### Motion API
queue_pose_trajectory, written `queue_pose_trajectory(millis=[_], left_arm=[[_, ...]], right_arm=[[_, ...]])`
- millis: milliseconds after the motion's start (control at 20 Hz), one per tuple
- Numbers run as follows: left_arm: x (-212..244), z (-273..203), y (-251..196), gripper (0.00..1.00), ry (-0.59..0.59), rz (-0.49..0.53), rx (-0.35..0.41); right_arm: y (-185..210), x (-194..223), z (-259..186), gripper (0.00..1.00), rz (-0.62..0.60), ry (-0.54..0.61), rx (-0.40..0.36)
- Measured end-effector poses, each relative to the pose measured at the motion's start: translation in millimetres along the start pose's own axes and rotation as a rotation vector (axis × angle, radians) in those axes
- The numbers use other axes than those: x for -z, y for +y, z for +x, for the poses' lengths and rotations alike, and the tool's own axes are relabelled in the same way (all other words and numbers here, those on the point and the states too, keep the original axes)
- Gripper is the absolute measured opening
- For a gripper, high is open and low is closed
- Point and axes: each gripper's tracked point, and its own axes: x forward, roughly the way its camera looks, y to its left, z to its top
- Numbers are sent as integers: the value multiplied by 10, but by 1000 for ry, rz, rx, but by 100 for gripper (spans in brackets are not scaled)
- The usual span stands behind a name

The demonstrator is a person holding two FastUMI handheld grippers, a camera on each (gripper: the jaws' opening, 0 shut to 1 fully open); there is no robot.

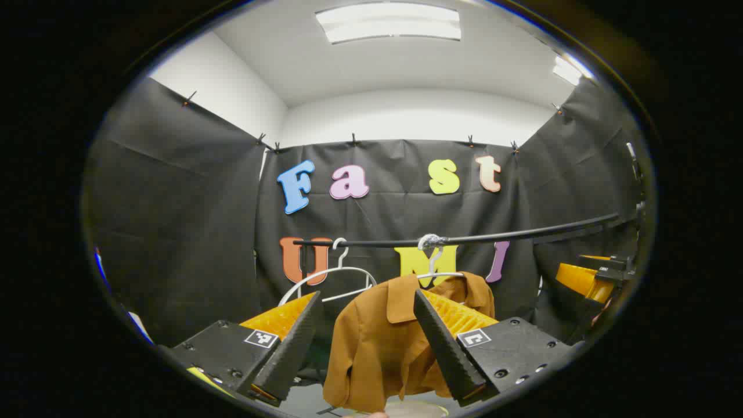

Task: Grasp the clothes on the hanger with both hands and then place them into the laundry hamper below.

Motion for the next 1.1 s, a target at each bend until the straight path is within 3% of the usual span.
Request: queue_pose_trajectory(millis=[450,500,550,950,1000,1100], left_arm=[[29,-9,-177,100,2,25,35],[36,-8,-202,96,2,27,36],[54,-5,-231,100,5,28,40],[315,70,-450,100,45,-3,62],[387,98,-495,96,60,-12,68],[457,124,-575,100,78,-22,79]], right_arm=[[-64,100,-21,100,10,21,9],[-82,115,-23,100,10,24,13],[-95,123,-10,100,11,25,13],[-82,396,65,99,30,78,6],[-78,442,83,99,32,84,5],[-89,510,93,99,31,96,6]])
